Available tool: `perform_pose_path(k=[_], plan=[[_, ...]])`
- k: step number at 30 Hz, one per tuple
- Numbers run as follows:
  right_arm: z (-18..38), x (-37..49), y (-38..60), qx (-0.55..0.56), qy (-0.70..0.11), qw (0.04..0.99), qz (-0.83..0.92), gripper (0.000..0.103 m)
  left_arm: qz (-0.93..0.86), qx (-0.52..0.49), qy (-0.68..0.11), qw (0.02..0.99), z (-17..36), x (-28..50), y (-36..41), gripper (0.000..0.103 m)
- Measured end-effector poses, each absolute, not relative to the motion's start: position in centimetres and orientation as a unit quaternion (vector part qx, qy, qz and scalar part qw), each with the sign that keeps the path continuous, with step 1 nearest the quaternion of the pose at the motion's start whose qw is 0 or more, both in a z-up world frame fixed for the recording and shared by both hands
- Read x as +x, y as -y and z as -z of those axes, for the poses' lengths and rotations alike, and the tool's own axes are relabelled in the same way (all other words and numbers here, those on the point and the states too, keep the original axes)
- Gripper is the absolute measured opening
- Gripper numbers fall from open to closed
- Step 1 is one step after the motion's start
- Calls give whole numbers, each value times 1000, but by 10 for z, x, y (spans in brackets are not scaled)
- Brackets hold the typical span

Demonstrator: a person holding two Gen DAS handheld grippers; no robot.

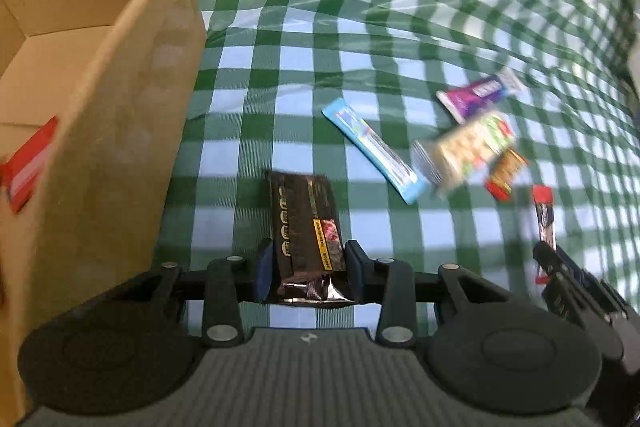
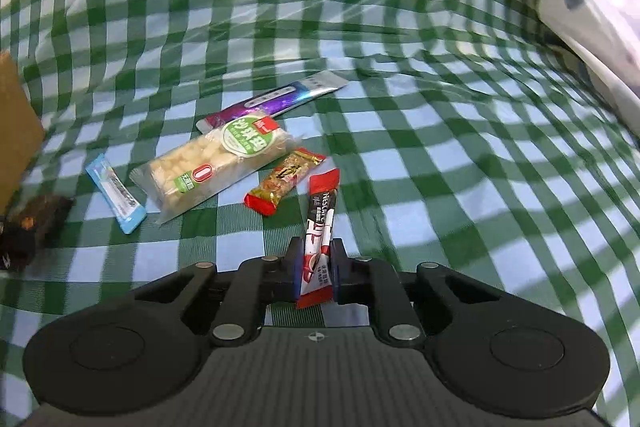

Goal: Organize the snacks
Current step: 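Grasp the dark chocolate biscuit packet with the left tool while the right tool grasps the red-and-white stick packet, then carry both held snacks up and over the box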

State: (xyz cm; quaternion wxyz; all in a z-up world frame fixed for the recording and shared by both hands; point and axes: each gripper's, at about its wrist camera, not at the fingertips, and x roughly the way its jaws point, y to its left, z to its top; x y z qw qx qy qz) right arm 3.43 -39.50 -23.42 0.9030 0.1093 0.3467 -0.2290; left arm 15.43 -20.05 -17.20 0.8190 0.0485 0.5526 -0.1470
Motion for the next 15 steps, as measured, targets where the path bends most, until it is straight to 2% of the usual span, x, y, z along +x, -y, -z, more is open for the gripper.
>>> perform_pose_path(k=[2,3,8,9,10,14,15], plan=[[221,17,388,127,-338,903,232,14,161,50,-549,819,159,135,192,35],[216,10,384,132,-333,904,231,14,170,51,-547,818,153,124,188,28],[184,-24,353,139,-311,914,219,14,194,49,-525,827,124,85,166,26],[179,-30,345,130,-309,917,217,14,195,49,-522,829,121,82,163,22],[175,-33,341,125,-309,918,215,14,195,46,-520,830,117,79,159,12],[158,-49,326,130,-306,919,211,14,206,30,-509,835,96,67,140,5],[152,-55,323,129,-302,921,211,14,209,29,-502,839,90,64,135,0]])
